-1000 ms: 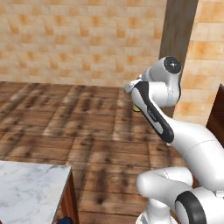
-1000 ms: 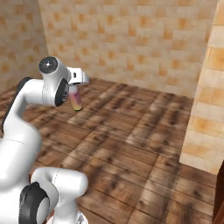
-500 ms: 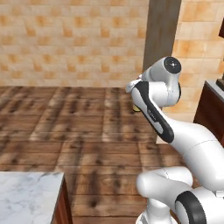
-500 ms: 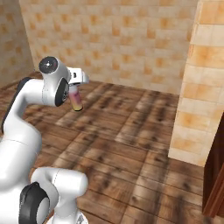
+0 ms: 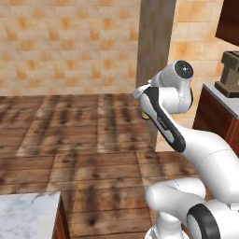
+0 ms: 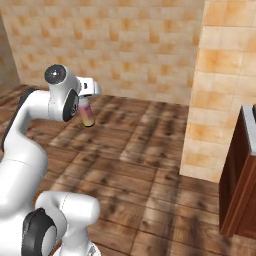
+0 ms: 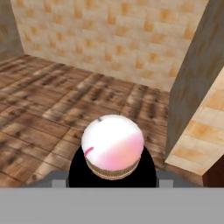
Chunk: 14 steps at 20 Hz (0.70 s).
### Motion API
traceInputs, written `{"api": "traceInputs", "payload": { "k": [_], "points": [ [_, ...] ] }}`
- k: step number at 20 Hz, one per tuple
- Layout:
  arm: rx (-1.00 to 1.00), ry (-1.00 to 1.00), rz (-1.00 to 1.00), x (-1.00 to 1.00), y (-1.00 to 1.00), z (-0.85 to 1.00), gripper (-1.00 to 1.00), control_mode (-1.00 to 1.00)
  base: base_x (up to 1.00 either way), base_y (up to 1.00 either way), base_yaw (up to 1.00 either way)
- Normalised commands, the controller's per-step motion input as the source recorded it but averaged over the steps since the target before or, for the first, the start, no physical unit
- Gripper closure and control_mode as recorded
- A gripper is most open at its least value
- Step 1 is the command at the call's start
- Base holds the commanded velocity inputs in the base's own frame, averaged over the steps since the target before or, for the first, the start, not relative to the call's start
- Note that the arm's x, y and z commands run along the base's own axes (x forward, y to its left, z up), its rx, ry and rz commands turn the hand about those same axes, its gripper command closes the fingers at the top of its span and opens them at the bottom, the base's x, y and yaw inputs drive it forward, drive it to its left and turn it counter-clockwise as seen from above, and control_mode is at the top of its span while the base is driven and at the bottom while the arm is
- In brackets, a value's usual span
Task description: Place the large bottle from the dining counter next to the other large bottle outside the sink, and place the small bottle from the dining counter next to the other small bottle inside the sink.
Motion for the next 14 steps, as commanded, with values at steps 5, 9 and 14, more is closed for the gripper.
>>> {"api": "traceInputs", "payload": {
  "k": [5, 9, 14],
  "points": [
    [0.0, 0.0, 0.0, 0.0, 0.0, 0.0, 1.0, 1.0, -0.01, 0.01, -0.23],
    [0.0, 0.0, 0.0, 0.0, 0.0, 0.0, 1.0, 1.0, -0.01, 0.01, -0.23],
    [0.0, 0.0, 0.0, 0.0, 0.0, 0.0, 1.0, 1.0, -0.03, 0.0, -0.23]
  ]
}}
